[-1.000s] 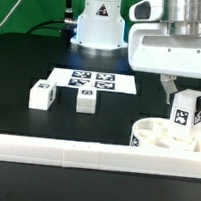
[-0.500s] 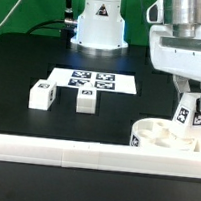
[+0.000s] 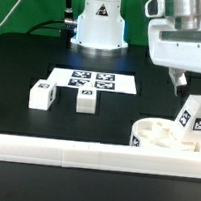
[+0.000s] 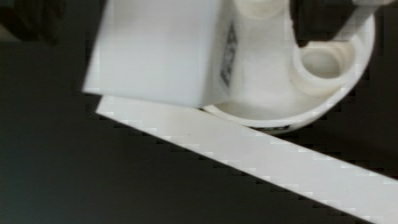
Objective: Assemble stool
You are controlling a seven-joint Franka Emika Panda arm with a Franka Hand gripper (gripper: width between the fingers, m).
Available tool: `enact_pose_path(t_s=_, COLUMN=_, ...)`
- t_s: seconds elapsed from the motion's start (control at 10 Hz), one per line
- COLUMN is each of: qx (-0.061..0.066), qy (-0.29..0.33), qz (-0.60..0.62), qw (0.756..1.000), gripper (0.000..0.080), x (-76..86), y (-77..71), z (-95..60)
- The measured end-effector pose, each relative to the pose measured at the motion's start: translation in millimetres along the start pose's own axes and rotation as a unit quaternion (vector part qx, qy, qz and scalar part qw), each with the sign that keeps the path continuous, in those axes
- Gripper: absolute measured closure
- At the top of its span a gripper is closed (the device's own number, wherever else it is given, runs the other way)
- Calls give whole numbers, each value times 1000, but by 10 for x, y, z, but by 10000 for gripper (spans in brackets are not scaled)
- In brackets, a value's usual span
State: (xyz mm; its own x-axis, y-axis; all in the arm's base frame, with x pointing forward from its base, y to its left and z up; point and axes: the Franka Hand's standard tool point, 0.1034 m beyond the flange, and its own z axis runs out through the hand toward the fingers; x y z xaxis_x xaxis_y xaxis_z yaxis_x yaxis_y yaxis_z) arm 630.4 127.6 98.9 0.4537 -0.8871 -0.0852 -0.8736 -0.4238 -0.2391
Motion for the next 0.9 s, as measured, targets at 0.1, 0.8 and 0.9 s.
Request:
enact_pose_path(t_s=0.1, qx=1, qy=-1, qz=-44, qw=999, gripper=153, x=-11, y=-14, z=-22)
enact_pose_path(t_s=0.8, qx=-17, qy=-2, qz=-388, qw=922, gripper=150, x=-32, y=-7, z=34)
enact_pose_path(t_s=0.9, qx=-16, qy=-2, qz=-417, qw=909, gripper=150, x=-35, y=-12, z=30)
